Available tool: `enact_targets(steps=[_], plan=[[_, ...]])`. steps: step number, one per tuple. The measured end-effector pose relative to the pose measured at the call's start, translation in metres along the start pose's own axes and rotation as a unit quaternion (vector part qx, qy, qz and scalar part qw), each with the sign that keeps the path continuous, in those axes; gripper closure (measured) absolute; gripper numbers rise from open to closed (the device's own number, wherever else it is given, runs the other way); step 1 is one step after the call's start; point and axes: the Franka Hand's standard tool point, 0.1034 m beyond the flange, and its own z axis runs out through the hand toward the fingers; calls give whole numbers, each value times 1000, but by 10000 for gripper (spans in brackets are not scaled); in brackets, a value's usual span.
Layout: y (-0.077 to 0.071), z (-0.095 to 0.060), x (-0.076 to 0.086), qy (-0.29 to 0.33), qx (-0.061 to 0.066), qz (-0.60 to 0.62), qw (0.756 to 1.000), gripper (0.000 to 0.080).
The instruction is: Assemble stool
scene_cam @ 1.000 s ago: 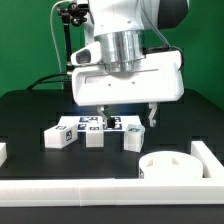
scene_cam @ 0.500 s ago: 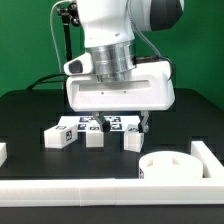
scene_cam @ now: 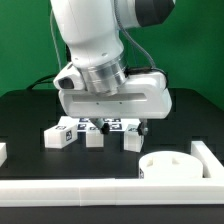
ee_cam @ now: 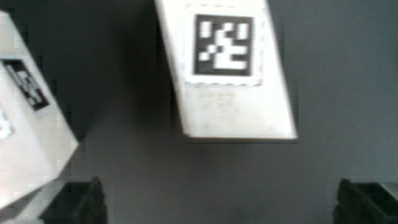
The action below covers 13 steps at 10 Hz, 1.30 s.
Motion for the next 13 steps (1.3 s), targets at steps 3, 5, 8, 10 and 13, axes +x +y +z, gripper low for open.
enact_targets(steps=[3,5,8,10,13], plan=[[0,4,-5,-99,19,-5,995,151],[-1,10,-4,-151,17,-7,988,151],[-1,24,-7,-216,12,-7,976,151],[-1,26,-11,-227,2,18,974,151],[0,31,-9,-222,3,11,975,151]])
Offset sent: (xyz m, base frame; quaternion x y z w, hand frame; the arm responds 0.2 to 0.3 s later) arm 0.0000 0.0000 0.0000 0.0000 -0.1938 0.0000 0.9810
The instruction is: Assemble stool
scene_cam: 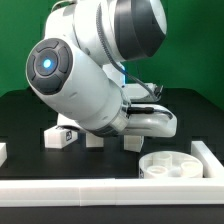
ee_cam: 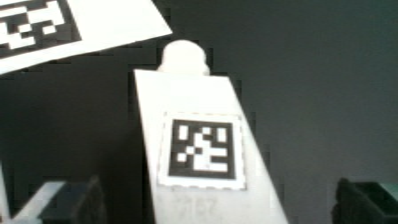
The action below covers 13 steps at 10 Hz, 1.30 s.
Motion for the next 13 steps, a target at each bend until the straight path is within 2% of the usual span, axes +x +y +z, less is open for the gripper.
enact_targets(steps=[7,8,9,10,13], plan=[[1,10,9,13,-1,-6,1000,160],[-1,11,9,13,-2,-7,1000,348],[-2,12,9,13,-3,-8,1000,348],[-2,12,9,13,-4,-9,1000,474],[-3,12,8,13,-4,-9,1000,474]])
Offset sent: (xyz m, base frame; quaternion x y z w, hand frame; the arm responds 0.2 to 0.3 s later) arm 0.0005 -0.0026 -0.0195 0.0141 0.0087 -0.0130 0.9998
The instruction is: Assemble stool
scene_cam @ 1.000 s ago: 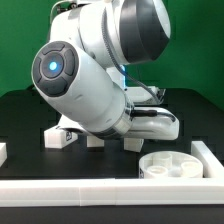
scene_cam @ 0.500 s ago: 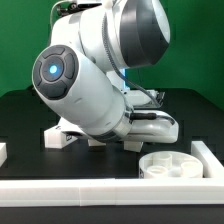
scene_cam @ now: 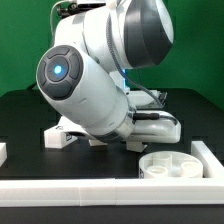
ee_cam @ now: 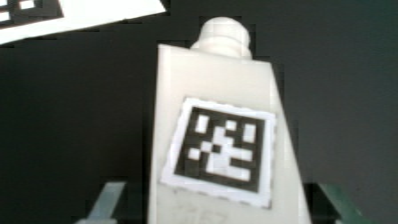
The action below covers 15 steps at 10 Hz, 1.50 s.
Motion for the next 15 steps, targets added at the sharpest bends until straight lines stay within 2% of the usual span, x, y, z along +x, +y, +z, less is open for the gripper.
enact_targets(steps=[2,6,7,10,12,13,15], plan=[[-5,-11,-4,6,0,-13,1000,474],[-29,-62,-51,1,-2,-55,998,472],[-34,-68,-55,6,-3,-60,998,472],[-35,-68,-54,12,-4,-61,998,472],[-40,-77,-46,75,0,-65,995,472],[-40,-87,-45,113,-18,-100,988,472],[-49,-110,-47,169,-20,-126,977,472]])
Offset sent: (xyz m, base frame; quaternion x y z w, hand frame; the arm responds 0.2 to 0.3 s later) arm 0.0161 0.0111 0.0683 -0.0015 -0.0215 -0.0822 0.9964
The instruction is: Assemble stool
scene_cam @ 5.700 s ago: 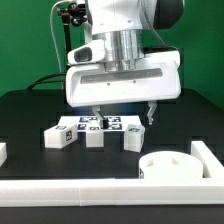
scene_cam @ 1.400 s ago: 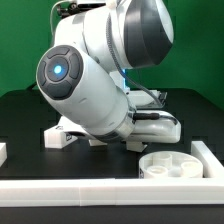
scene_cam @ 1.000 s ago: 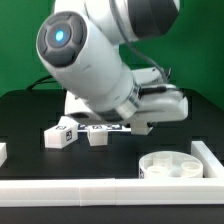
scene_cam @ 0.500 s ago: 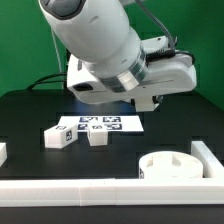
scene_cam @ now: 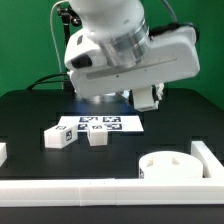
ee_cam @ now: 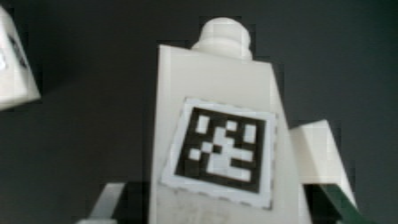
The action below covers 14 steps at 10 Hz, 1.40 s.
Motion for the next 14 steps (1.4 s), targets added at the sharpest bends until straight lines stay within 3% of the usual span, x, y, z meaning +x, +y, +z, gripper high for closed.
enact_targets(steps=[2,4,5,6,8,9,11,12,14], plan=[[-9,-14,17,94,-8,-9,995,472],[-4,-11,14,143,-15,-7,990,472],[-4,-15,22,185,-18,-9,983,472],[-4,-10,23,195,-27,-24,980,472],[-12,-20,35,204,-76,-101,971,472],[-20,-24,38,213,-89,-122,965,472],[-17,-21,38,212,-84,-114,967,472],[-18,-28,47,264,-85,-118,954,472],[-16,-26,52,344,-92,-128,926,472]])
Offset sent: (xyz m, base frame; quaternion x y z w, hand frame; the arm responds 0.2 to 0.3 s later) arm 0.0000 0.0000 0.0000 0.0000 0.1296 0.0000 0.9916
